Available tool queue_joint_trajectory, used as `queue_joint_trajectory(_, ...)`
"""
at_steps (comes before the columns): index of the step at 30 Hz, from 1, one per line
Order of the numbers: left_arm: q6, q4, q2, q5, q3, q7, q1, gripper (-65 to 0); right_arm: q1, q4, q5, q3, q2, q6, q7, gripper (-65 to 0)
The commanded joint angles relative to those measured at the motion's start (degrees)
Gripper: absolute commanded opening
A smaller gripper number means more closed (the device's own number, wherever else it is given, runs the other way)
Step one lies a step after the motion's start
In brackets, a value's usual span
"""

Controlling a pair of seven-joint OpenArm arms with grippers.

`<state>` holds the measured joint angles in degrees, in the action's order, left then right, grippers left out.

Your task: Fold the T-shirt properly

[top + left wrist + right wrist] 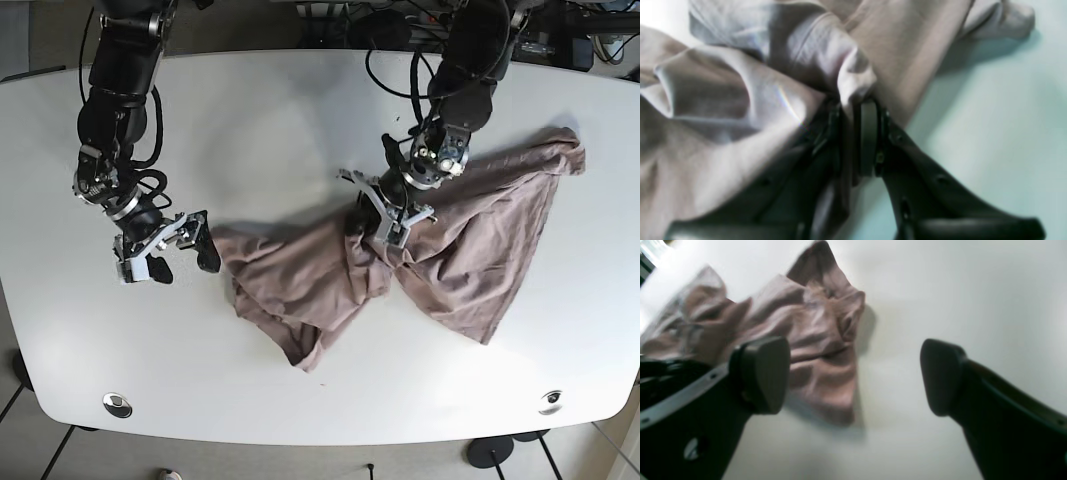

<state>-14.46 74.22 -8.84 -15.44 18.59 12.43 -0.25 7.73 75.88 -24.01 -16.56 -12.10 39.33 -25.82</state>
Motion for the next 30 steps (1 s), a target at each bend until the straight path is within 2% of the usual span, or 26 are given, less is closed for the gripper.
queue_joint_trajectory(1,-0.62,3.37,-0.79,0.63,0.88,3.00,3.55,-65.0,0.67,0.91,-1.62,-0.28,-0.87,0.54,2.04,-6.7)
queue_joint_trajectory(7,-0.62,14.62,-4.92,0.37,3.61,3.00,12.08,-65.0,-0.91,0.48,-1.53,-0.28,-0.43,0.45,1.96,-6.7)
queue_joint_trajectory(12,-0.35,19.10,-5.01,0.63,3.43,3.09,14.19,-64.3,1.72,-7.35,-1.79,-0.28,-0.43,0.45,1.96,-6.7)
queue_joint_trajectory(14,-0.35,20.07,-5.01,0.45,1.59,3.09,14.80,-55.1,2.78,-10.43,-1.88,-0.28,-0.43,0.45,1.96,-6.7)
queue_joint_trajectory(15,-0.35,20.60,-4.74,0.45,-0.52,3.09,16.21,-46.1,4.27,-12.36,-1.88,-0.28,-0.34,0.45,1.96,-6.7)
queue_joint_trajectory(16,-0.35,20.86,-4.65,0.45,-1.75,3.09,16.91,-40.7,5.06,-13.41,-1.97,-0.28,-0.17,0.45,1.96,-6.7)
queue_joint_trajectory(18,-0.35,22.53,-4.57,0.37,-2.90,3.09,17.09,-36.0,6.21,-14.21,-1.97,-0.19,1.24,0.67,1.96,-6.7)
queue_joint_trajectory(22,-0.35,25.26,-4.83,0.19,-5.01,3.09,17.35,-35.7,8.14,-14.38,-2.67,0.16,2.47,0.67,1.87,-6.7)
queue_joint_trajectory(28,-0.35,31.85,-4.65,0.19,-10.37,3.09,18.67,-35.7,9.81,-14.47,-2.94,1.48,5.72,0.36,-3.23,-6.7)
queue_joint_trajectory(29,-0.35,31.94,-4.65,0.19,-11.51,3.09,18.58,-35.7,9.81,-14.47,-2.94,2.71,5.72,0.10,-3.23,-6.8)
queue_joint_trajectory(30,-0.35,31.94,-4.65,0.19,-13.09,3.09,18.49,-35.7,9.72,-14.47,-2.94,4.03,5.72,-1.31,-3.23,-6.8)
